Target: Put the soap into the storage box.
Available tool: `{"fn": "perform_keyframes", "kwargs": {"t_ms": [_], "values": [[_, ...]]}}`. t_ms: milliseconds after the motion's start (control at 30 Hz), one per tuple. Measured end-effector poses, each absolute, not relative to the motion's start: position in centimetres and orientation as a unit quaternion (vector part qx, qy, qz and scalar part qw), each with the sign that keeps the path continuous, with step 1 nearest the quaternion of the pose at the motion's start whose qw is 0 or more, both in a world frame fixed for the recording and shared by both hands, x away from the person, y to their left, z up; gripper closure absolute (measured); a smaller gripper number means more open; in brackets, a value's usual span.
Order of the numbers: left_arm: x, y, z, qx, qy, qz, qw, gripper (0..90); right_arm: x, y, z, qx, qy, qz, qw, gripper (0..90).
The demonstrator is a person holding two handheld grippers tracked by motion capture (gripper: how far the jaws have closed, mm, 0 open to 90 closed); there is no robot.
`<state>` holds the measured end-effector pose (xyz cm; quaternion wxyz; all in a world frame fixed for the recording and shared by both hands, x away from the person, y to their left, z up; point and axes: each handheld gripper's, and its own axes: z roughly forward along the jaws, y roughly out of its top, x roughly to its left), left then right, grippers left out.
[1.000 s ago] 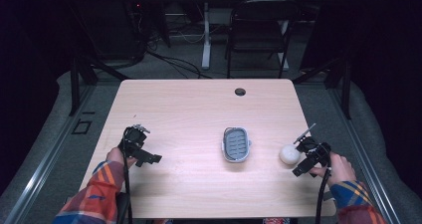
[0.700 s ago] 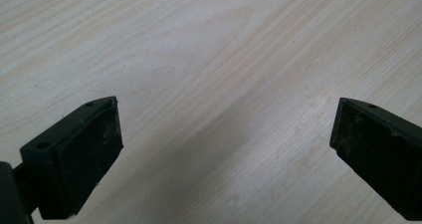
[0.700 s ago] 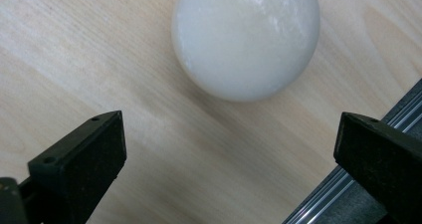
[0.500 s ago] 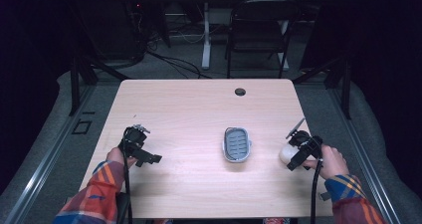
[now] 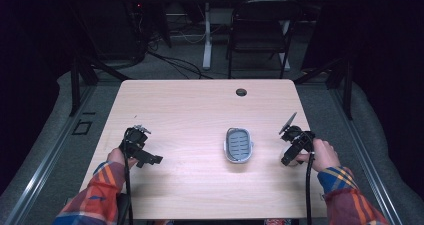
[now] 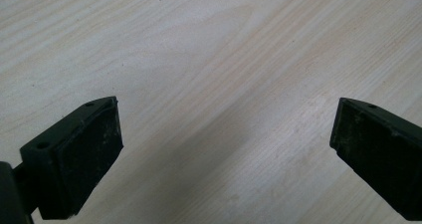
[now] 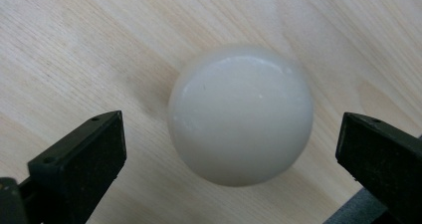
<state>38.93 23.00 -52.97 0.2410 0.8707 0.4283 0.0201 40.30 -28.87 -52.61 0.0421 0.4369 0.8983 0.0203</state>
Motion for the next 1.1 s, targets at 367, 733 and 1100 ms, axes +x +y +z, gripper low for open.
{"fn": "perform_keyframes", "kwargs": {"t_ms": [367, 733, 1100], "values": [[38.9, 23.0, -53.0, 0.871, 0.427, 0.019, 0.242, 0.0, 41.4, -28.2, -53.2, 0.422, 0.906, -0.008, 0.038, 10.6], [39.0, 22.9, -53.0, 0.874, 0.423, 0.020, 0.239, 0.0, 41.6, -28.4, -53.4, 0.425, 0.904, -0.021, 0.036, 20.0], [39.0, 22.9, -53.0, 0.874, 0.423, 0.020, 0.238, 0.0, 41.7, -28.5, -53.3, 0.422, 0.906, -0.020, 0.035, 23.9]]}}
